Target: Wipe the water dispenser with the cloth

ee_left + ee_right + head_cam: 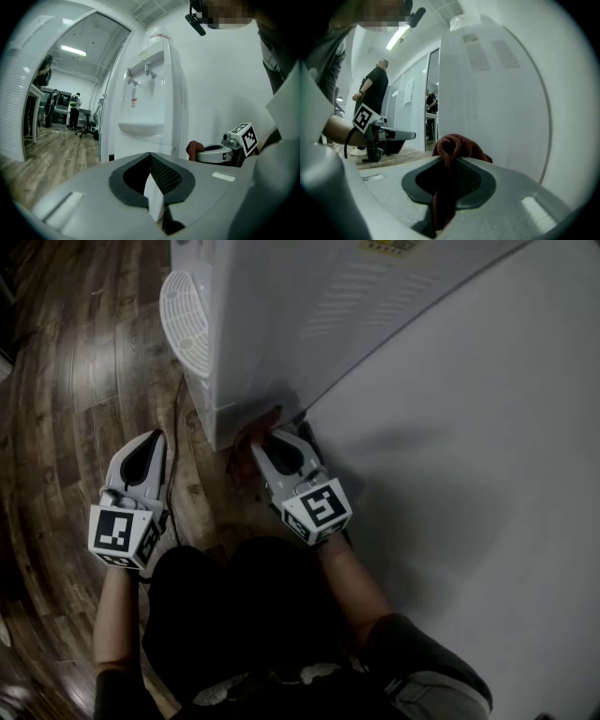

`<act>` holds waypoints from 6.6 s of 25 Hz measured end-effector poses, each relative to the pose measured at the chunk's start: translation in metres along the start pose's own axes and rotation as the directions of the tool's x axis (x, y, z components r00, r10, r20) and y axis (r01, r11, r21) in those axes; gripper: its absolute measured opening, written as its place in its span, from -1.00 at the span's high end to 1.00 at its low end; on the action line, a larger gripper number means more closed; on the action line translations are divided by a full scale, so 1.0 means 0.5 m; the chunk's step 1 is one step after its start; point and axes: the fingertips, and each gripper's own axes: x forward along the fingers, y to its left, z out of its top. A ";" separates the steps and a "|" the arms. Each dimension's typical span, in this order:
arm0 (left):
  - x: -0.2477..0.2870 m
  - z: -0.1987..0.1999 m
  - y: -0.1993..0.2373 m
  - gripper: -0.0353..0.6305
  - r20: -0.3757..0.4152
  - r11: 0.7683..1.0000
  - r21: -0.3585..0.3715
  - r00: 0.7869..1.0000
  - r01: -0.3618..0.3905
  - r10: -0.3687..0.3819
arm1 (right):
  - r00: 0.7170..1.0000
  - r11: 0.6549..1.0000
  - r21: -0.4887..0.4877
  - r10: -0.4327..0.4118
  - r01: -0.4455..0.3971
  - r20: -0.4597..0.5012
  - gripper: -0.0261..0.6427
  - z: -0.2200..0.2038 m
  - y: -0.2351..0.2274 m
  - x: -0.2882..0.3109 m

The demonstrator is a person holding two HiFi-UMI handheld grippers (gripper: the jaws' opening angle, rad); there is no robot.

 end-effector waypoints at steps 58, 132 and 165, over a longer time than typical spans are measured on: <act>0.119 -0.014 -0.186 0.83 0.046 0.918 0.170 0.928 0.357 -0.370 | 0.956 0.956 -0.007 -0.292 0.292 0.027 0.78 -0.099 -0.193 -0.024; -0.033 0.344 -0.390 0.83 -0.127 0.929 -0.107 0.922 0.354 -0.366 | 0.919 0.925 0.097 -0.347 0.369 -0.185 0.78 0.351 -0.143 -0.159; -0.514 1.049 -0.410 0.83 0.082 0.956 -0.170 0.970 0.241 -0.230 | 0.924 0.923 0.063 -0.382 0.381 0.001 0.78 1.068 0.233 -0.562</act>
